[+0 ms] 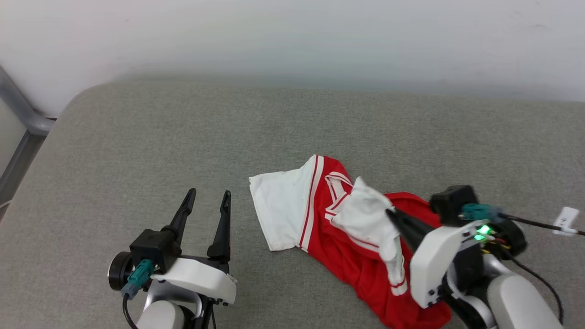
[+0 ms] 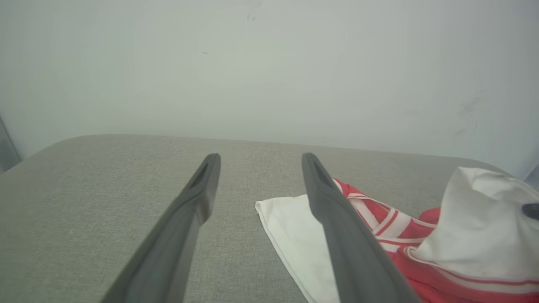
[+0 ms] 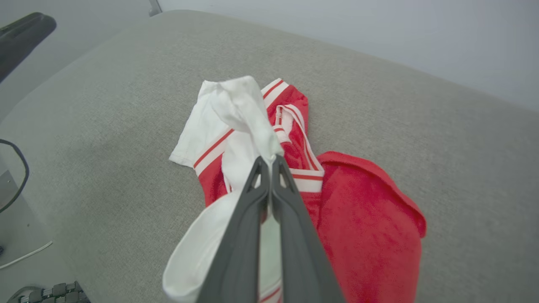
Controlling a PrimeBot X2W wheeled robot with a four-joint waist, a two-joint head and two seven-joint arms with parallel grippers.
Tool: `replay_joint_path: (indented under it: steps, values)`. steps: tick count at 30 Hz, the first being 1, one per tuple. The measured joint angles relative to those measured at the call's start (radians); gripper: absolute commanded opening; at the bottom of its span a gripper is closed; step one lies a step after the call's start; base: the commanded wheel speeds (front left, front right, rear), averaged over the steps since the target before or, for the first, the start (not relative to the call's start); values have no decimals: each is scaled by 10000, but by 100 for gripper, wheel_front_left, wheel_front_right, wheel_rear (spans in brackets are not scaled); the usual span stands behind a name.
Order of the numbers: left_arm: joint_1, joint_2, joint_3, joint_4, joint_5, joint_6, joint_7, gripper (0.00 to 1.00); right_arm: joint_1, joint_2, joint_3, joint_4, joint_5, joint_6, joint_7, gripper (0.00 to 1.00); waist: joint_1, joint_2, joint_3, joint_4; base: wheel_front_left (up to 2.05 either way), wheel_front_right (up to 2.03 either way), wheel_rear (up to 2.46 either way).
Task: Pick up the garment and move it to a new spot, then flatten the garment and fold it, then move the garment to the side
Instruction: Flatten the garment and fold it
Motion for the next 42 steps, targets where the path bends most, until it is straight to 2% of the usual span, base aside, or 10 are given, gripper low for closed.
replay_joint_path:
  steps: [11, 17, 18, 19, 21, 22, 23, 28, 34, 42]
  values:
    - [156, -44, -123, 92, 33, -65, 0, 100, 1414, 817, -5137, 472, -617, 0, -316, 0, -1, 0, -289, -809, 0, 0, 0]
    - [151, 2, -176, 115, 29, -69, 0, 100, 1653, 1011, -6566, 1689, -708, 0, -692, 0, -1, 0, -130, -947, 0, 0, 0]
    - [146, 19, -213, 136, 27, -69, 0, 100, 1665, 1068, -6782, 2456, -644, 0, -997, 0, -1, 0, -60, -963, 0, 0, 0]
    - [139, 21, -221, 144, 25, -69, 0, 100, 1661, 1076, -6840, 2698, -658, 0, -1126, 5, -1, 0, -33, -958, 0, 0, 0]
    - [106, 59, -268, 171, 13, -79, 77, 100, 1616, 1085, -6882, 3126, -656, 0, -1352, 40, -1, 0, 17, -948, 0, 0, 0]
    - [92, 88, -284, 186, 15, -90, 119, 100, 1568, 1095, -6861, 3279, -629, 0, -1480, 84, -1, 0, 40, -940, 0, 0, 0]
    - [71, 107, -311, 198, 19, -134, 134, 100, 1493, 1106, -6857, 3432, -529, 0, -1580, 100, -1, 0, 59, -928, 0, 0, 0]
    - [-64, 203, -349, 226, 46, -159, 153, 100, 1200, 1133, -7028, 3756, -834, 0, -2449, 100, -1, 0, 53, -890, 0, 0, 0]
    - [-58, 219, -424, 314, 0, -155, 184, 100, 1178, 1137, -7219, 3377, -1266, 0, -3864, 100, -1, 0, -161, -817, 0, 0, 0]
    - [-45, 360, -397, 401, -35, -65, 270, 100, 2016, 1162, -6048, 1942, -1615, 0, -5037, 100, -1, 0, -436, -666, 0, 0, 0]
